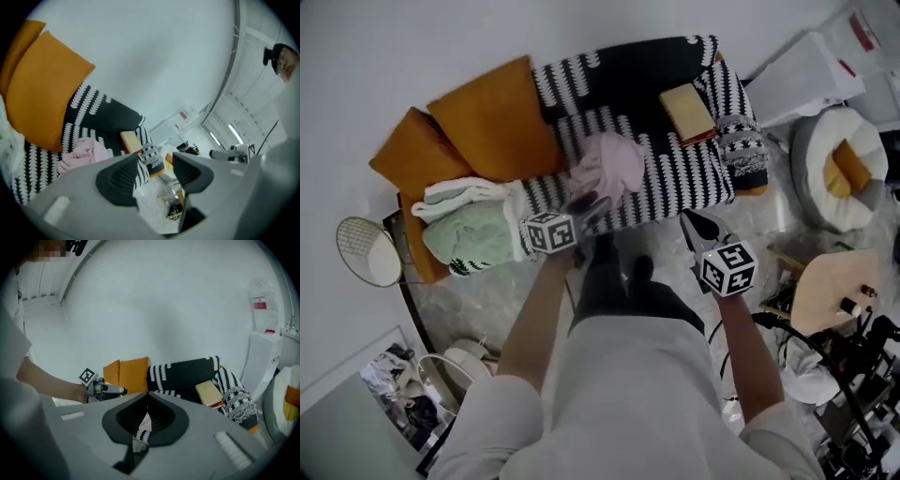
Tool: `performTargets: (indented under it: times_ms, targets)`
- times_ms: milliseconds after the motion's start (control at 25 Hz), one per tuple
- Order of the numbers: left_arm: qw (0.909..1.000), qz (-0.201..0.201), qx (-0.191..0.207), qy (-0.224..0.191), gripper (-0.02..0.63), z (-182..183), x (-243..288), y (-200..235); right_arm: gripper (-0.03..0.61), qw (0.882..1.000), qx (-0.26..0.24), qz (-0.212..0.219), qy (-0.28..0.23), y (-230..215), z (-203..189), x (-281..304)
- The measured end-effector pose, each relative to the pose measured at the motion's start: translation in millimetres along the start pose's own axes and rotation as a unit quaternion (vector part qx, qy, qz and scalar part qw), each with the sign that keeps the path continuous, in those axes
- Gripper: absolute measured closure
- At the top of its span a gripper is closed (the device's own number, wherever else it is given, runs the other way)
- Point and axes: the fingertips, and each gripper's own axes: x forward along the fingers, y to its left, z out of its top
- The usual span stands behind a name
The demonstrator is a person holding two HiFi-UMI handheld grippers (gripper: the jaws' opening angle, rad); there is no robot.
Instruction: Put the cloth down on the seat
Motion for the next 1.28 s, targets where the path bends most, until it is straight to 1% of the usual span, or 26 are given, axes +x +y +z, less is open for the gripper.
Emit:
performTargets:
  times_ms: [80,200,280,400,480,560,640,800,920,1000,1160,1240,1280]
  targets:
    - [0.9998,0.005,0.012,-0.015,0.388,-1.3,-13.0,-19.6,0.575,1.0,-0.019,0.01,-0.004,7.8,4.1,-13.3]
    - [0.9985,0.012,0.035,-0.042,0.421,0.6,-33.0,-49.8,0.574,0.999,-0.042,0.025,-0.016,18.6,11.6,-33.1]
    - [0.9971,0.018,0.05,-0.055,0.442,-1.5,-48.0,-69.5,0.575,0.998,-0.048,0.033,-0.023,26.1,13.3,-47.4]
    - [0.9949,0.025,0.067,-0.072,0.447,-8.0,-69.9,-96.4,0.574,0.997,-0.057,0.046,-0.024,36.0,10.5,-66.0]
    - [0.9929,0.033,0.08,-0.082,0.468,-12.5,-82.6,-110.8,0.574,0.996,-0.067,0.055,-0.023,39.9,9.1,-74.7]
    - [0.9907,0.042,0.089,-0.094,0.488,-17.0,-95.7,-122.2,0.574,0.995,-0.079,0.06,-0.023,43.0,9.2,-80.0]
    - [0.989,0.047,0.092,-0.106,0.488,-22.7,-109.8,-133.3,0.574,0.994,-0.087,0.063,-0.024,47.7,9.8,-84.7]
    - [0.9851,0.058,0.114,-0.115,0.522,-30.0,-127.9,-156.4,0.575,0.991,-0.104,0.071,-0.032,58.9,19.6,-93.7]
    - [0.9817,0.068,0.132,-0.119,0.522,-30.3,-139.7,-168.1,0.574,0.987,-0.135,0.079,-0.036,74.2,27.2,-97.7]
    - [0.9793,0.071,0.141,-0.126,0.533,-28.4,-150.2,-176.3,0.574,0.984,-0.152,0.081,-0.04,84.6,31.9,-101.6]
    - [0.973,0.081,0.16,-0.146,0.58,-20.7,-178.4,-192.2,0.574,0.983,-0.157,0.078,-0.056,102.4,41.6,-111.2]
    - [0.9692,0.084,0.165,-0.163,0.609,-16.3,-196.3,-203.1,0.574,0.983,-0.156,0.073,-0.066,112.4,44.4,-117.3]
    - [0.9672,0.084,0.168,-0.171,0.612,-14.3,-205.7,-209.0,0.574,0.983,-0.155,0.071,-0.072,118.1,46.1,-120.8]
